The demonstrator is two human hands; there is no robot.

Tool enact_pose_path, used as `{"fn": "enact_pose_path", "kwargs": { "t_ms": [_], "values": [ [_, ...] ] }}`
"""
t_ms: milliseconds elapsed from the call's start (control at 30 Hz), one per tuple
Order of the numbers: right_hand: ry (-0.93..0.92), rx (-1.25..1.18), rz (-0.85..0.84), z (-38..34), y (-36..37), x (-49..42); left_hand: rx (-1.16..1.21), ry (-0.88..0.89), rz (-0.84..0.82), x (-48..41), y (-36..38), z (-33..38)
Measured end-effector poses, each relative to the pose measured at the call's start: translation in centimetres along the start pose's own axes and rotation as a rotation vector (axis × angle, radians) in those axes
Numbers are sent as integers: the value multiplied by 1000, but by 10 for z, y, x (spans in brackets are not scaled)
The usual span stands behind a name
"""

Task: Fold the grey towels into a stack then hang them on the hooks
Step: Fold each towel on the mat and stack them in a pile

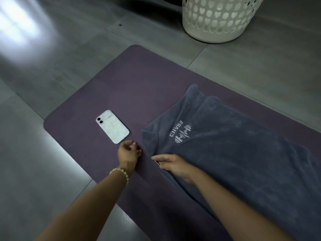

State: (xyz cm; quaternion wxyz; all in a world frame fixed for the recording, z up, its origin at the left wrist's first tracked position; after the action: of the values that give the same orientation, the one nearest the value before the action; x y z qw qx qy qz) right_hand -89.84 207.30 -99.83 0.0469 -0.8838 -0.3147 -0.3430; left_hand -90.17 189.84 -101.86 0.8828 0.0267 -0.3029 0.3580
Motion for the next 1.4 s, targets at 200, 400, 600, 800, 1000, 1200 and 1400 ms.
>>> {"fn": "enact_pose_path", "kwargs": {
  "t_ms": [200, 400, 600, 800, 1000, 1200, 1400],
  "values": [
    [-322, 646, 531, -20, -61, 11, -482, 345, -158, 20, 17, 22],
    [-207, 996, 404, 9, -76, 20, -1025, 524, -156, 30, 52, 27],
    [-161, 1032, 395, 18, -75, 12, -872, 487, -85, 21, 50, 26],
    [-177, 1045, 346, 17, -77, 13, -392, 313, -148, 15, 43, 23],
    [-173, 686, 514, 0, -118, 67, -171, 113, -353, 60, 98, 48],
    [-160, 547, 736, 0, -194, 213, -111, 284, -706, 199, 192, 98],
    [-28, 487, 882, 36, -264, 377, -150, 285, -992, 353, 269, 120]
  ]
}}
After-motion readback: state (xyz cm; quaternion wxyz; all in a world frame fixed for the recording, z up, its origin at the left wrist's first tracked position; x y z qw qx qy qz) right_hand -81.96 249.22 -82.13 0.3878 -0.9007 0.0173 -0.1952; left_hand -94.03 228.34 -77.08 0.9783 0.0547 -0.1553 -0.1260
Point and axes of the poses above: each hand's wrist, its own x-axis away from the middle knuckle, its own y-axis out of the palm, z = x × y, the point moved 8 cm from there along -x, towards the middle knuckle, and after that the axes turned 2 degrees about z, right-handed, at the moved point
